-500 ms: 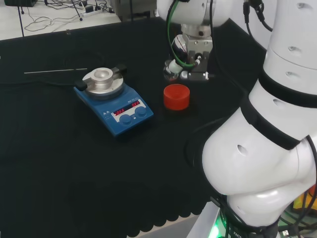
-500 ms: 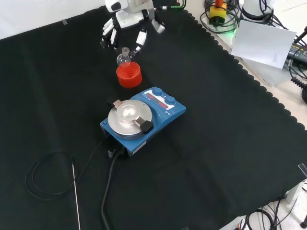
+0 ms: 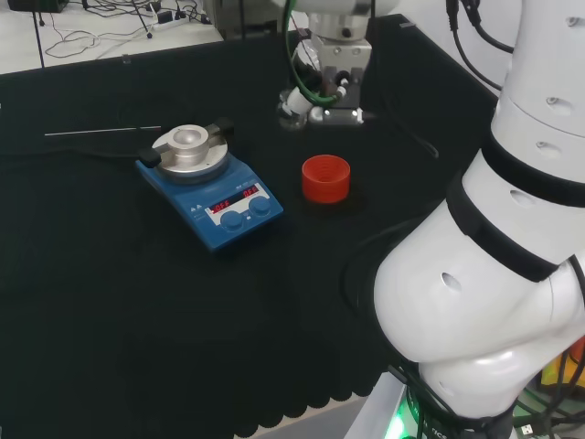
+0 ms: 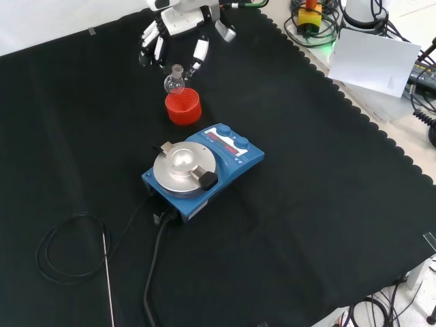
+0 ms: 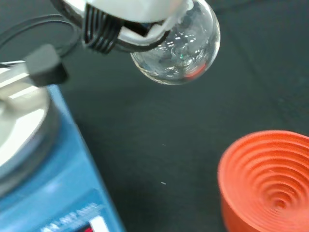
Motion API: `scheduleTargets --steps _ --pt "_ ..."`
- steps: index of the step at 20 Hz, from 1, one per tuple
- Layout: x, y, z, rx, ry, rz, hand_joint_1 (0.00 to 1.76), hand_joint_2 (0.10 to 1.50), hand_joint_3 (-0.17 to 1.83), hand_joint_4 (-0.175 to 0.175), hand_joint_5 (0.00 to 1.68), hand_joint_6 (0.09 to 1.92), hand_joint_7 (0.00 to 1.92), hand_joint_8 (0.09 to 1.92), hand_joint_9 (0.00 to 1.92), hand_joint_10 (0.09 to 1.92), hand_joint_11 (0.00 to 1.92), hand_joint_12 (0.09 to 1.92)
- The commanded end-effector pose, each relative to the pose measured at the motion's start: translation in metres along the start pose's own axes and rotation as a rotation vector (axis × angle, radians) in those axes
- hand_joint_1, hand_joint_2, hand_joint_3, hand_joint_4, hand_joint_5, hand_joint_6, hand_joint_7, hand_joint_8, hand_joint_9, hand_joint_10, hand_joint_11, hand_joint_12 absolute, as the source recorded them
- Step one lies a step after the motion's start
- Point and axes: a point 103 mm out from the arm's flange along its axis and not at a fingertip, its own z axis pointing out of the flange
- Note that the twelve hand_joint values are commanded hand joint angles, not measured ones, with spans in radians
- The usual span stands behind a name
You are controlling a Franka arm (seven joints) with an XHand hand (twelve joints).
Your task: Place the round-bottom flask on the heater.
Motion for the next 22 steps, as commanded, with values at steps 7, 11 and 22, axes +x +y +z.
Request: scheduleTargets --steps 7,11,22 --pt "0.091 0.027 -0.002 0.055 0.012 -0.123 1.11 0.68 0.76 0.067 1.12 0.99 0.44 0.65 0.66 0.54 0.46 1.28" --pt "0.117 0.032 -0.003 0.059 0.007 -0.158 1.11 0.67 0.78 0.063 1.13 0.98 0.44 0.65 0.66 0.55 0.45 1.29" --pt "0.175 0.034 0.008 0.079 -0.044 -0.222 1.11 0.66 0.79 0.062 1.13 0.98 0.44 0.65 0.65 0.55 0.45 1.29"
